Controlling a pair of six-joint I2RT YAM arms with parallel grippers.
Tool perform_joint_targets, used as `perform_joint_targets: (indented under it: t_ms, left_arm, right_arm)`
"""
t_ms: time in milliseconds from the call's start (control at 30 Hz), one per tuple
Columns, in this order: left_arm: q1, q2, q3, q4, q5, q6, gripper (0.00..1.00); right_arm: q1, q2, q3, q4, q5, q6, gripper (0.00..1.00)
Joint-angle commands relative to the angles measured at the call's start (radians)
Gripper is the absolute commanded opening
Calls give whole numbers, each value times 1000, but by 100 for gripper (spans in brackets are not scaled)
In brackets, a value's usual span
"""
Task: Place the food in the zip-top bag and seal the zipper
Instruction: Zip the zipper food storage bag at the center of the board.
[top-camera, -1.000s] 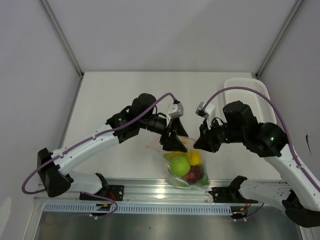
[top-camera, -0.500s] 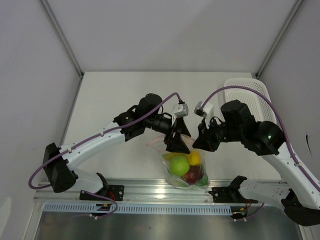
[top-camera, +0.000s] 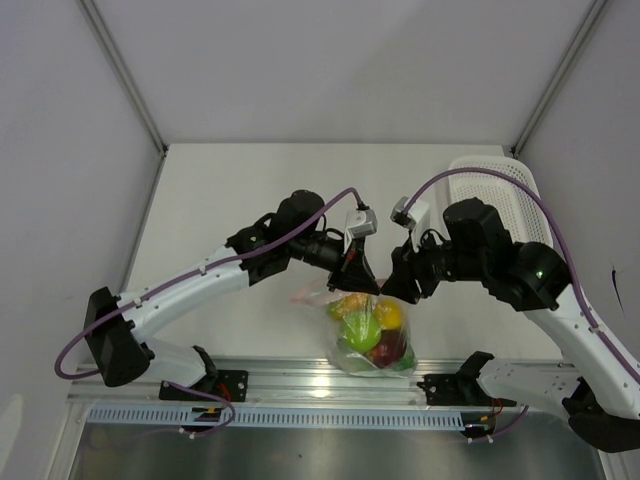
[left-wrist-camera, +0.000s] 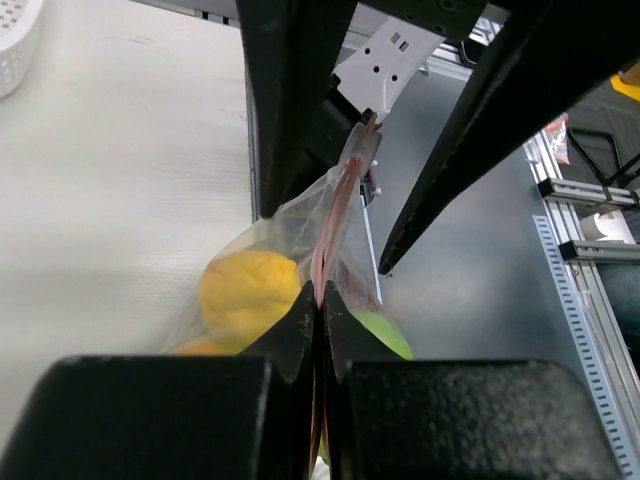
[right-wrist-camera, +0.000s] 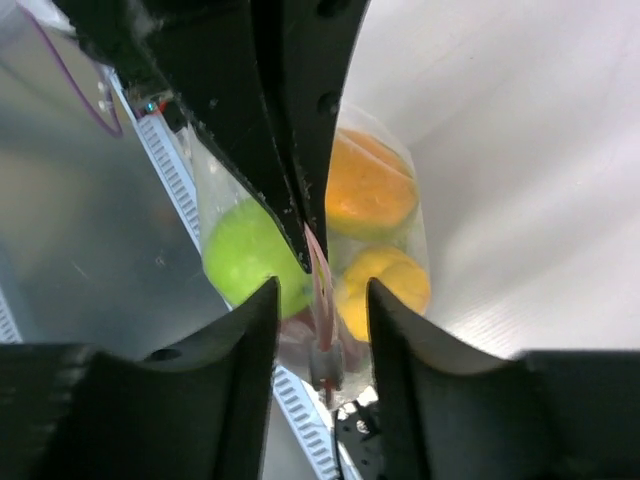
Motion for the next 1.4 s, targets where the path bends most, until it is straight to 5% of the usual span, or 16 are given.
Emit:
perform_joint_targets:
  t_ms: [0,100,267,467,800,933,1167,1267,1367]
  left_arm:
    - [-3,-59,17,-6,-37,-15,1]
    - [-2,-59,57,-105,-111,-35,1]
    - [12,-37,105,-182,-80,-84,1]
    - [13,-67,81,-141,-56,-118,1]
    - [13,-86,68,-97,13,-144,1]
    - [15,-99,55,-87,22,-146,0]
    - [21,-105,39,-64,35,-163,0]
    - [21,-106,29,-54,47,-164,1]
    - [21,-106,25,-57,52,-150,1]
  right_arm:
    - [-5,-11,38,67,62,69,50]
    - [-5,-32,14,98,179,164,99]
    - [-8,-190,-153,230,238,243,99]
    - [-12,-317,-302,320,139,260,99]
    - [-14,-353,-483,566,-174,297,70]
    - [-14,-333,-500,586,-191,289,31]
    - [-17,-368,-526,589,-151,291,29]
    - [-20,-371,-537,600,-161,303,0]
    - [-21,-363,-542,604,-170,304,0]
